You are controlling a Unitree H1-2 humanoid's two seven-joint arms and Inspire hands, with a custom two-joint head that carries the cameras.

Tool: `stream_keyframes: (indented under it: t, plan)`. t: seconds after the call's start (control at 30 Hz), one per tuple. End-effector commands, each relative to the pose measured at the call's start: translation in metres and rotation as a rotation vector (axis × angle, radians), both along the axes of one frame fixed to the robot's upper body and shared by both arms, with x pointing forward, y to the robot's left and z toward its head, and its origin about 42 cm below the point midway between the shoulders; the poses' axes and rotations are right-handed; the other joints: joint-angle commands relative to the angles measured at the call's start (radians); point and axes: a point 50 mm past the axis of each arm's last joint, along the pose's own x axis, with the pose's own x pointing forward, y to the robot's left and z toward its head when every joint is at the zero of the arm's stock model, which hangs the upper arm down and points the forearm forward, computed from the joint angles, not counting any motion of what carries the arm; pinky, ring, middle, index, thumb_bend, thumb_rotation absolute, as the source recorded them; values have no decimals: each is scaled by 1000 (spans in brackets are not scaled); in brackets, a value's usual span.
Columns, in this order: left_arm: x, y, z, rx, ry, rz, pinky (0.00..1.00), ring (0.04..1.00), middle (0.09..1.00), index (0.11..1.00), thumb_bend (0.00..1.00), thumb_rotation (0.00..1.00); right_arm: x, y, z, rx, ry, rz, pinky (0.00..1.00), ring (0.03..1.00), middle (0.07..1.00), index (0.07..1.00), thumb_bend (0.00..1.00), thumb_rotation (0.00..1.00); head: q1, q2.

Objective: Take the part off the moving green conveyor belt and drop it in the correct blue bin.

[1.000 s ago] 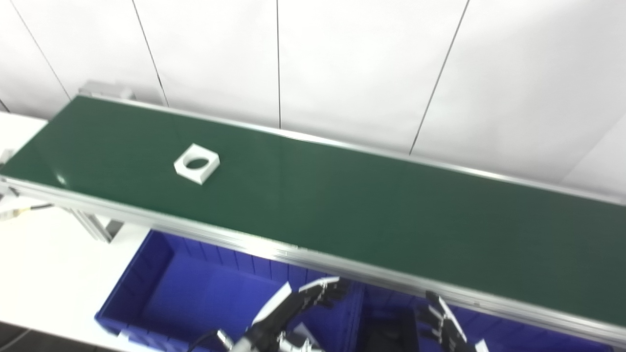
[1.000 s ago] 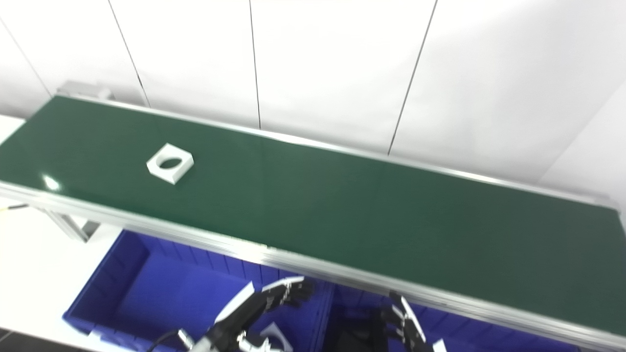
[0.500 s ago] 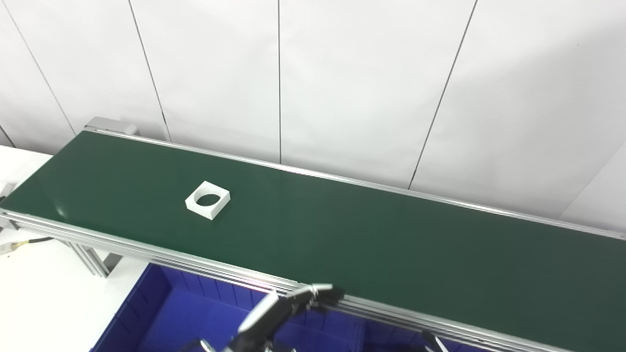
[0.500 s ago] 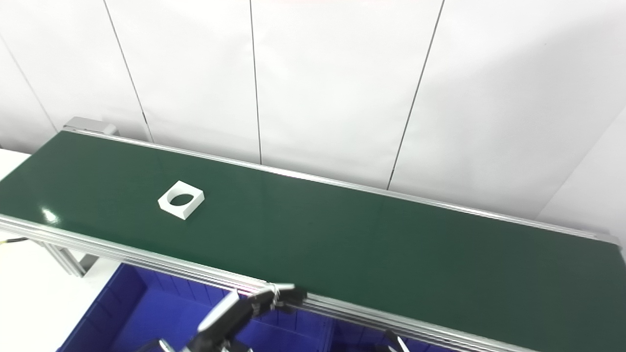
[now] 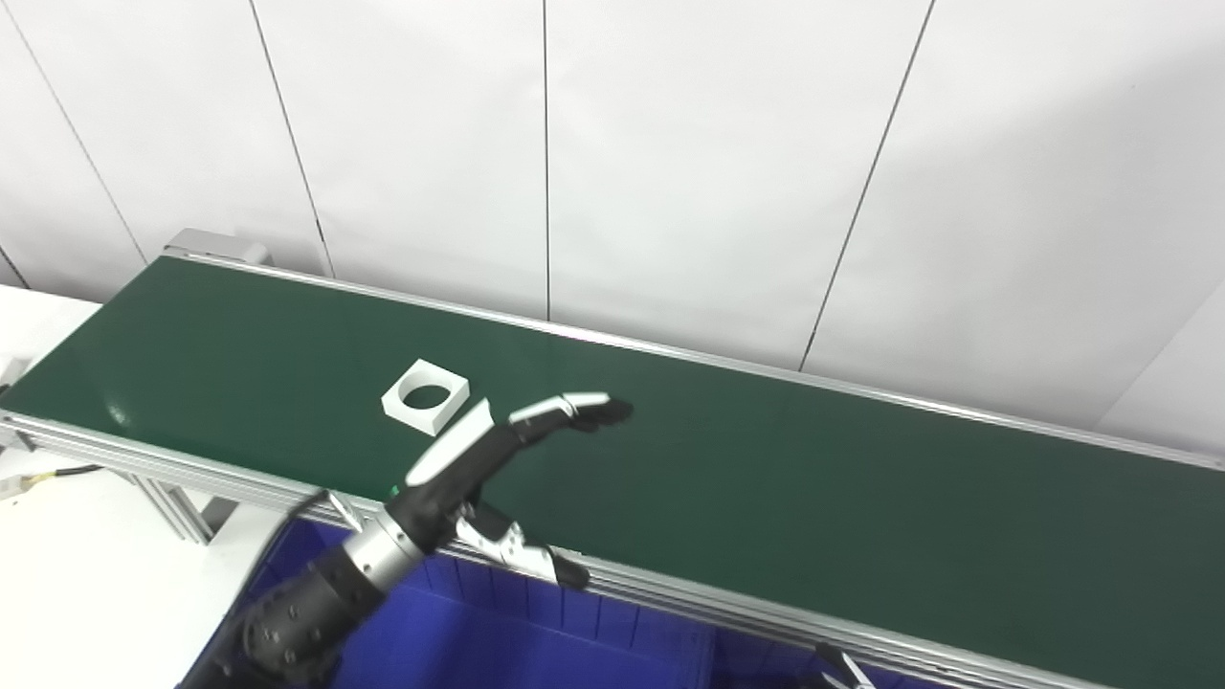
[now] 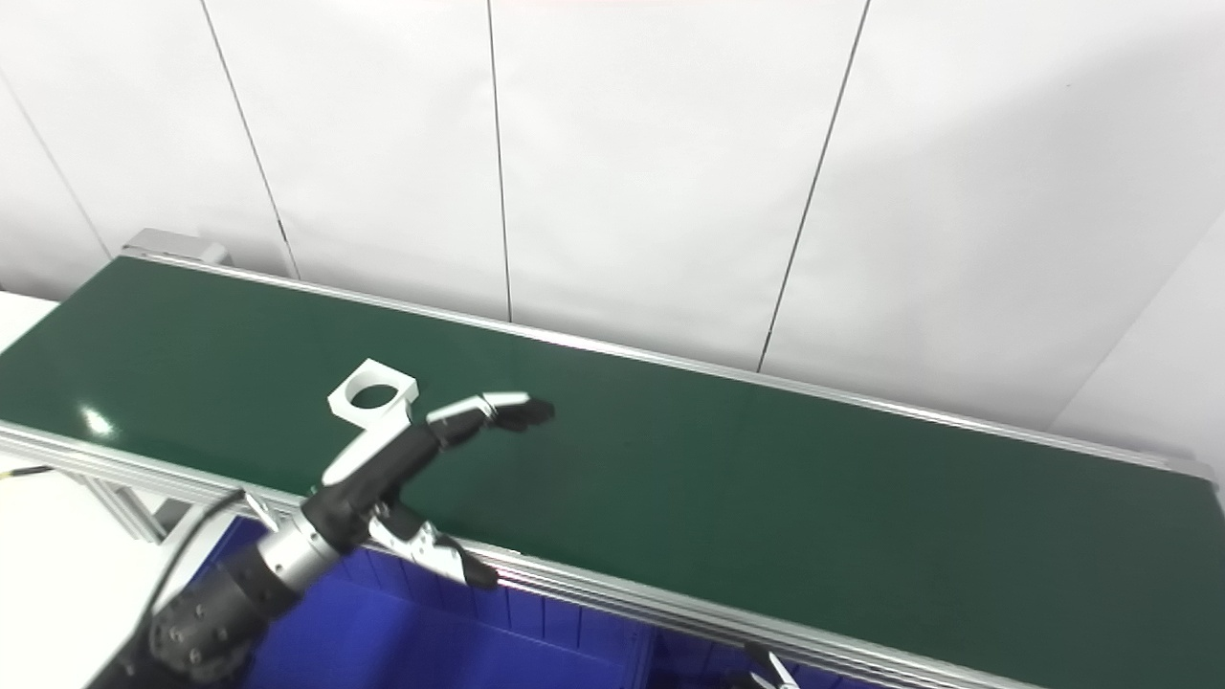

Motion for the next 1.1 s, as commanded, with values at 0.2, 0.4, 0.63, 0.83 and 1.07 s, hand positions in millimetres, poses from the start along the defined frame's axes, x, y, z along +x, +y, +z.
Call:
stream_keyframes:
  t: [0.2,0.4,0.63,0.83,1.07]
  plan:
    - [49,31,36,165,-31,60,778,842,869,865,815,337,7,3,8,32,-93,24,699,802,817,912,832,311,-1,0]
    - [75,49,38,287,-21,94,809,871,890,872,815,279,7,3,7,44,-107,28,689,796,813,903,836,332,-2,2]
    - [106,62,36,494,15,155,810,880,906,885,840,170,8,3,6,35,-121,32,678,787,803,897,837,347,1,0]
    - [127,63,31,611,36,185,835,903,920,888,872,143,8,2,6,32,-117,32,680,787,803,897,840,343,0,-2]
    - [145,65,28,722,51,203,856,916,935,894,916,149,7,2,5,29,-118,32,686,786,802,901,835,339,-1,-1]
